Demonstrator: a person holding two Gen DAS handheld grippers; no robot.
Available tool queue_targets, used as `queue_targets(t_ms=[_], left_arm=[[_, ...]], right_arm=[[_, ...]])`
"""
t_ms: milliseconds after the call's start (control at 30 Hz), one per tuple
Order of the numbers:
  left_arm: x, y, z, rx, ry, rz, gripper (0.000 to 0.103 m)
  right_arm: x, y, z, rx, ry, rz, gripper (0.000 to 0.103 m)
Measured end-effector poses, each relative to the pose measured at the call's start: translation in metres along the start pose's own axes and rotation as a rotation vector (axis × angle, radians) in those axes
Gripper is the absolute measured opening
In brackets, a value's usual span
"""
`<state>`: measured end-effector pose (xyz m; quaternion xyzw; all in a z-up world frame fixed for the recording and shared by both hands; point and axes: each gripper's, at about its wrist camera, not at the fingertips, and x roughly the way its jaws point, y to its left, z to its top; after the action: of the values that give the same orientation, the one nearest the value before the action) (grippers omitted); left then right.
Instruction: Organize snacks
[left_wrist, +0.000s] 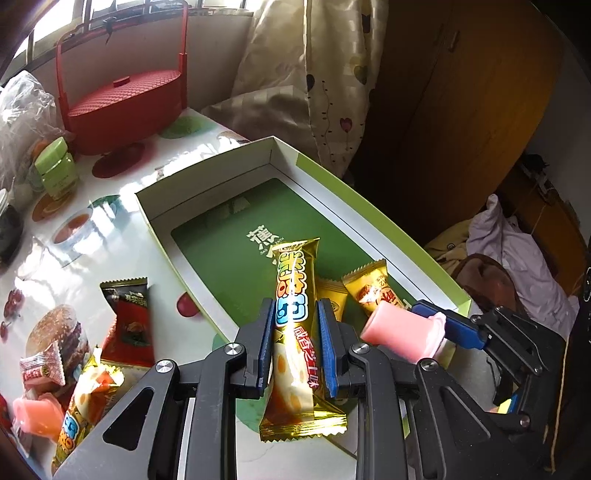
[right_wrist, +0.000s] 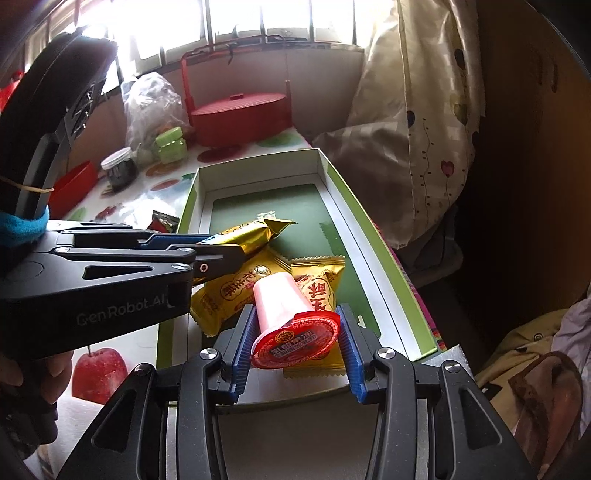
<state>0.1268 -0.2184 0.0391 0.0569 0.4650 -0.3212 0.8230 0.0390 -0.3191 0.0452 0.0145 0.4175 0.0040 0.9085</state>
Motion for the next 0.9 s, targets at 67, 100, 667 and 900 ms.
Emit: queue_targets(t_ms=[67, 100, 667, 900], left_arm=[[0.001, 0.0, 0.0, -0.001, 0.002, 0.0, 0.024], [0.001, 0.0, 0.0, -0.001, 0.001, 0.0, 0.024], [-0.002, 0.001, -0.001, -0.005, -0.001, -0.034, 0.041], [-0.015, 0.002, -0.004, -0.017, -0.027, -0.029, 0.045]], right_arm=[[0.001, 0.001, -0.001, -0.005, 0.004, -0.001, 0.042], [0.001, 0.002, 0.0, -0.01, 0.002, -0.003, 0.042], [0.001, 0.005, -0.002, -0.016, -0.001, -0.001, 0.053], [-0.006, 0.004, -0.001, 0.016, -0.015, 0.024, 0.056]])
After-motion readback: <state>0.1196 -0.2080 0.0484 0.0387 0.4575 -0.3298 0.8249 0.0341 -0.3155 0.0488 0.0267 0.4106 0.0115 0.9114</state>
